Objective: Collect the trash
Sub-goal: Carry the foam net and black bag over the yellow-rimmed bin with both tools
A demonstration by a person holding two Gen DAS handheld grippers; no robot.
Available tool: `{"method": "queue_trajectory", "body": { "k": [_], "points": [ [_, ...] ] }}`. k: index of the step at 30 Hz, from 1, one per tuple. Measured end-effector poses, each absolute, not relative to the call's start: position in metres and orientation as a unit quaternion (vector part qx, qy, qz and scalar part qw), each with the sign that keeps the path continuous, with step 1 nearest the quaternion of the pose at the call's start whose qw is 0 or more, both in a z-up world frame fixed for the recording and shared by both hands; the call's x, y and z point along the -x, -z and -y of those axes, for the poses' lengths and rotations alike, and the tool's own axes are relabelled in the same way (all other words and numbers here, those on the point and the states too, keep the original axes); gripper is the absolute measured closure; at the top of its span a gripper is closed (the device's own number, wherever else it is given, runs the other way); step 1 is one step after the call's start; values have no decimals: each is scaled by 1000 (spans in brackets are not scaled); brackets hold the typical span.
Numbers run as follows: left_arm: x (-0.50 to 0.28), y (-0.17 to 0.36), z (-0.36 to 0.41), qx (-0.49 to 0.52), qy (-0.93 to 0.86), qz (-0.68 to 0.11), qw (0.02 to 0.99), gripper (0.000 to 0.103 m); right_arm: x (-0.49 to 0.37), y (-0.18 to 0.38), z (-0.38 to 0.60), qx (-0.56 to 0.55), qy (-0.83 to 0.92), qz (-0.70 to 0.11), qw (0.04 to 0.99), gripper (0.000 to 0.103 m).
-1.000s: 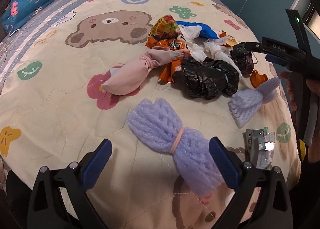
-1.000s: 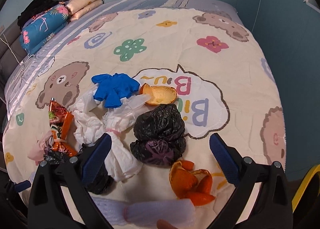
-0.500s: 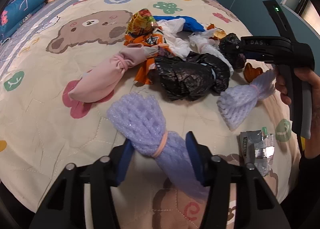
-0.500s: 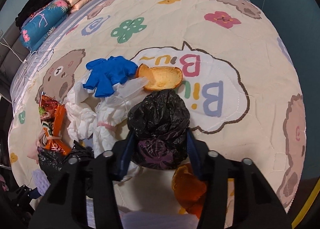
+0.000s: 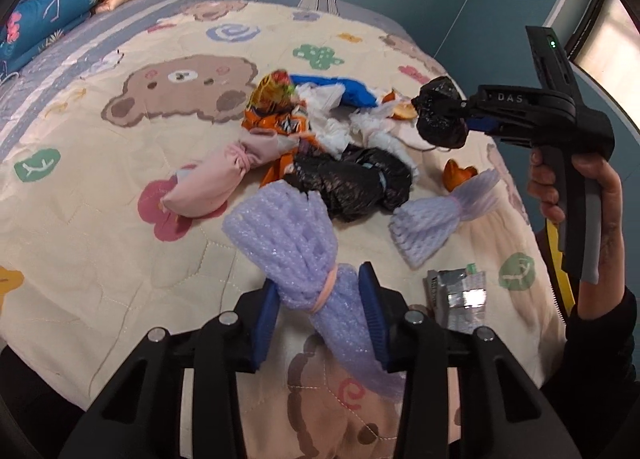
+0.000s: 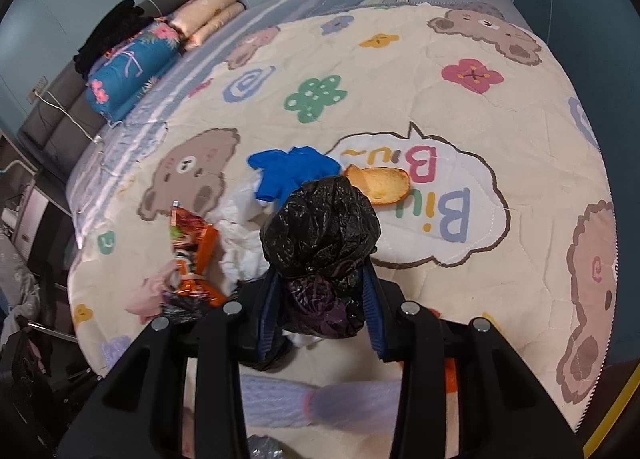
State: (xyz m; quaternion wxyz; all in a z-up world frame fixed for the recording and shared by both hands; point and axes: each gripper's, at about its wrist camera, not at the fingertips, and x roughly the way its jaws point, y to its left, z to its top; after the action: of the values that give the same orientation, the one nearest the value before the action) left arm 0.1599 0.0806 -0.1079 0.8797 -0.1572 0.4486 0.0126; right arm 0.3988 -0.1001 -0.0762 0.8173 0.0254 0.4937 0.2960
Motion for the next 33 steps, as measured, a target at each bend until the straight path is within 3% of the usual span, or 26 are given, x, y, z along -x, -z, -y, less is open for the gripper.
{"method": "queue_trajectory", "body": {
  "k": [17, 33],
  "points": [
    [-161, 46, -56, 122, 35, -399, 908, 67, -333, -11, 183, -100, -282, -427, 853, 67],
    [-189, -15, 42, 74, 133, -334, 930, 67, -235, -73, 343, -130, -180, -336, 915, 67]
  ]
}}
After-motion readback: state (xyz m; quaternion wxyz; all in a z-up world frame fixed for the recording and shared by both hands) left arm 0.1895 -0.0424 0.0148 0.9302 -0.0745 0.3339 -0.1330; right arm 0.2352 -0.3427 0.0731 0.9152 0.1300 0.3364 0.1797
